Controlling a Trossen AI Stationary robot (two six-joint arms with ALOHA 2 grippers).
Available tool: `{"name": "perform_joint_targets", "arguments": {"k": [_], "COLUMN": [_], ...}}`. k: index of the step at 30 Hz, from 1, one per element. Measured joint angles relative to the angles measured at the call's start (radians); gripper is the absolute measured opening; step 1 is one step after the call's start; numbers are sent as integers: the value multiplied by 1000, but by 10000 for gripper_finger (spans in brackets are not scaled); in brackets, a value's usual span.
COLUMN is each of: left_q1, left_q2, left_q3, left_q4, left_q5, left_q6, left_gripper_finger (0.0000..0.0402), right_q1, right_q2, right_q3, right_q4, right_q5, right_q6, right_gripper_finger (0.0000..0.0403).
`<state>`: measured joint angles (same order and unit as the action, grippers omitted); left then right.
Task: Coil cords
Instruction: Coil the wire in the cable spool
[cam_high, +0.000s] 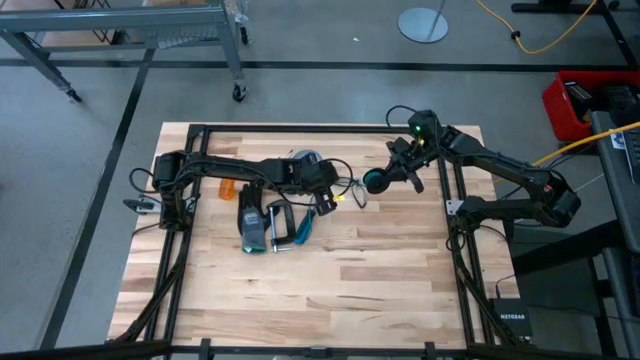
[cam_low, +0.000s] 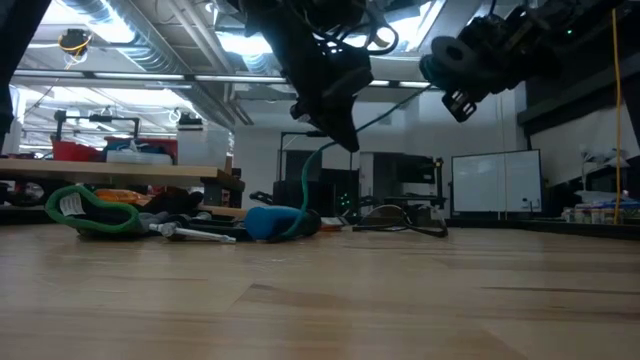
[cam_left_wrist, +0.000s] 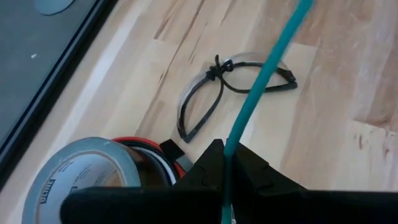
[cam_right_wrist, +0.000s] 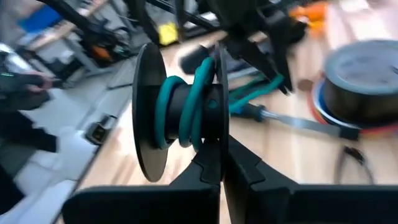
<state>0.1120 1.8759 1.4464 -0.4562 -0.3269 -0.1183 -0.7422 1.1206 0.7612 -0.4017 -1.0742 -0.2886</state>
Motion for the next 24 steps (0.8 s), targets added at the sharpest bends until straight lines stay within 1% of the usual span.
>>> {"name": "perform_joint_targets", "arguments": {"k": [5,9,13,18,24], "left_q1": [5,24,45,68,89], "left_q2": [0,0,0,0,0], "left_q3": [0,0,0,0,0], "left_q4": [0,15,111,225,378], "left_q5": [-2,-1,12,71,147], "left_q6": [14,14,15,14,-10], "left_gripper_finger": [0,0,0,0,0], "right_q1": [2,2,3,3,3], "right_q2": [0,0,0,0,0], "right_q3": [0,0,0,0,0], "right_q4": [-57,-97,-105,-104,-73], "right_q5": [153,251,342,487,616], "right_q6": [-17,-19,-19,-9,12], "right_gripper_finger": [2,2,2,2,2]}}
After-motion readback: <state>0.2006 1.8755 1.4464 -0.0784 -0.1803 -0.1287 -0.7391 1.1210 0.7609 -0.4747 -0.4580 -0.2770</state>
